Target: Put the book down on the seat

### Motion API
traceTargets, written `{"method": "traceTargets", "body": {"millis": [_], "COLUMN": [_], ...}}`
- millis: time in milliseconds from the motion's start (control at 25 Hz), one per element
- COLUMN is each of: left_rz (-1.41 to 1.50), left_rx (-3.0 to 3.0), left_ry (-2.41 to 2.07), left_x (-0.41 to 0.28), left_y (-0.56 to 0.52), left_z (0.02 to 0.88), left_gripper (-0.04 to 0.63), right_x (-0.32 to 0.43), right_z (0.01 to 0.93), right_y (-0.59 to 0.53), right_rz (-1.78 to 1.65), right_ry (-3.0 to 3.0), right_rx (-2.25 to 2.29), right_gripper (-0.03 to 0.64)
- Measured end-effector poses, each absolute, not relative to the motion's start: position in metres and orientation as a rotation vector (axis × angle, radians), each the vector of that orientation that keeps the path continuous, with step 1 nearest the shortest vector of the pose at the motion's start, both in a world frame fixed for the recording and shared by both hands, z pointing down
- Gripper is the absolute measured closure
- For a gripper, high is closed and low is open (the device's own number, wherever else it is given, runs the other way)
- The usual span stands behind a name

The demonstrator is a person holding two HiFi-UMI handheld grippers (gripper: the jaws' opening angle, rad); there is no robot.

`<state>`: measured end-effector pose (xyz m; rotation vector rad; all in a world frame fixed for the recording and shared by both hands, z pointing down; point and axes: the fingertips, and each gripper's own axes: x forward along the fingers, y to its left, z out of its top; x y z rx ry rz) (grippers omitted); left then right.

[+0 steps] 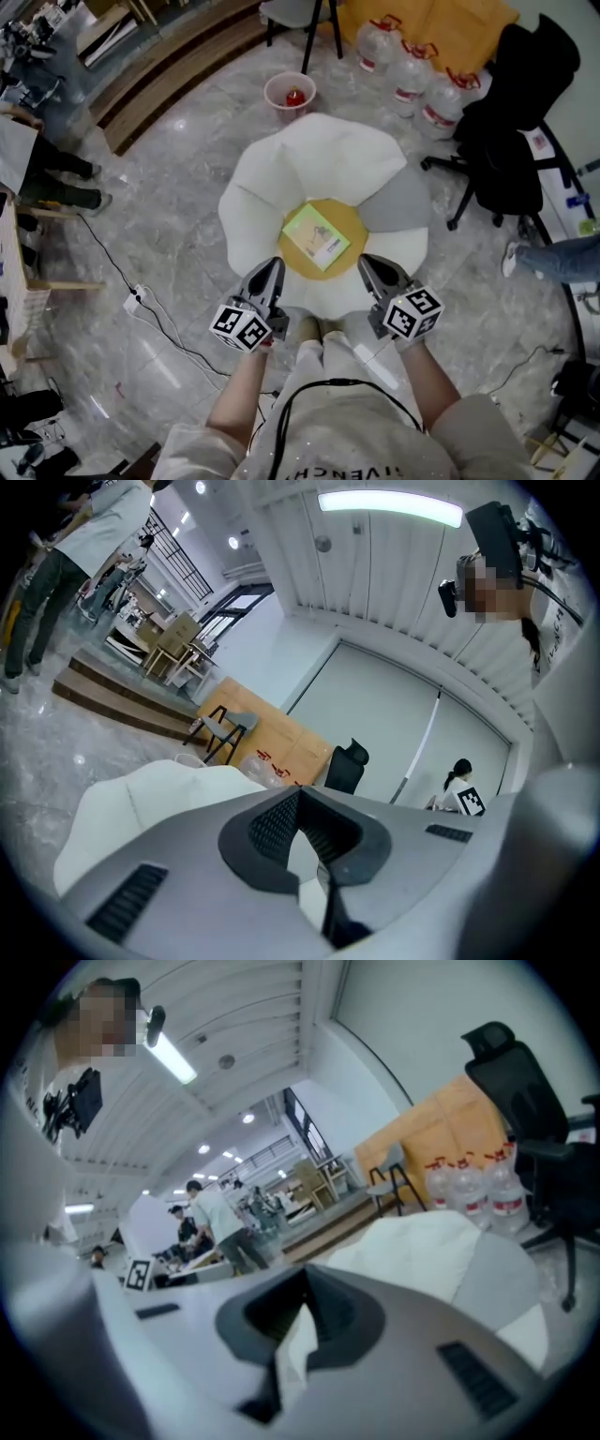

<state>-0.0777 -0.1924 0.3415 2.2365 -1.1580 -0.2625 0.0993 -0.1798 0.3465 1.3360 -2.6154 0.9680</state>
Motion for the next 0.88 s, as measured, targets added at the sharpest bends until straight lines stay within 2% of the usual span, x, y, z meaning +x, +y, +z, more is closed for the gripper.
{"method": "traceTargets", "body": {"millis": [880], "left_rz": [-0.416], "left_rx": [2.374], "left_ry": [-1.198], "left_x": [-0.102], "left_y": [-0.167], "left_z": [0.223], "left_gripper": [0.572], "right_x": [0.089], "right_z": [0.231], "right_y": [-0.152], "right_rz": [0.832], "right_ry": [-2.758], "right_rx": [1.292], "right_gripper": [0.603]}}
